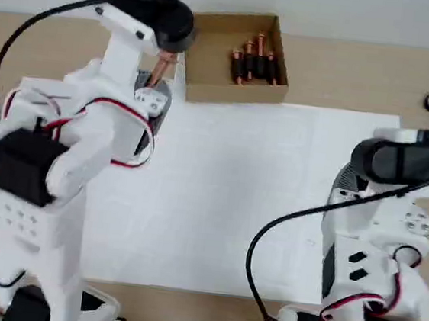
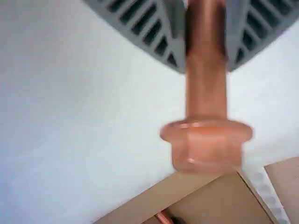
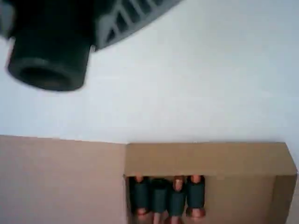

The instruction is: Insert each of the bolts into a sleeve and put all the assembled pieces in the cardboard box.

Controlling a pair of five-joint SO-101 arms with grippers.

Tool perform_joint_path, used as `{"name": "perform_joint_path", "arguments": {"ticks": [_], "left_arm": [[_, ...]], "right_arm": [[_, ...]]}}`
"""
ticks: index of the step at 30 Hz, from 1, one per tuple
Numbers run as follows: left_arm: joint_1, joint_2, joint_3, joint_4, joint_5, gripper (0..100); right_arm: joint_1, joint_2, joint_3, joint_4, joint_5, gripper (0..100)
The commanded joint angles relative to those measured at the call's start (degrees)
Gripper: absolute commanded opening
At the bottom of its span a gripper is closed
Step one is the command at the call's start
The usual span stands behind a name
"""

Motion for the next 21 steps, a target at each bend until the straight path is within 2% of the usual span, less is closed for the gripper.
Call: {"name": "perform_joint_path", "arguments": {"ticks": [1, 6, 12, 16, 21], "left_arm": [[-0.8, -5.8, 4.5, 1.0, 0.2, 1], [-0.9, -7.7, 13.8, -3.3, 1.0, 1], [-0.9, -7.6, 14.8, -9.0, 11.5, 1], [-0.5, -7.6, 14.8, -12.1, 11.5, 1], [-1.0, -7.8, 14.5, -12.1, 11.8, 1]], "right_arm": [[-0.2, -8.5, 11.9, -11.5, 0.4, 0.4], [-8.3, -19.4, 27.8, -22.2, 0.2, 0.4], [-17.8, -29.6, 45.5, -36.6, 0.0, 0.4], [-21.4, -34.3, 57.2, -46.8, 0.0, 0.6], [-23.8, -34.5, 63.3, -51.3, -4.4, 0.6]]}}
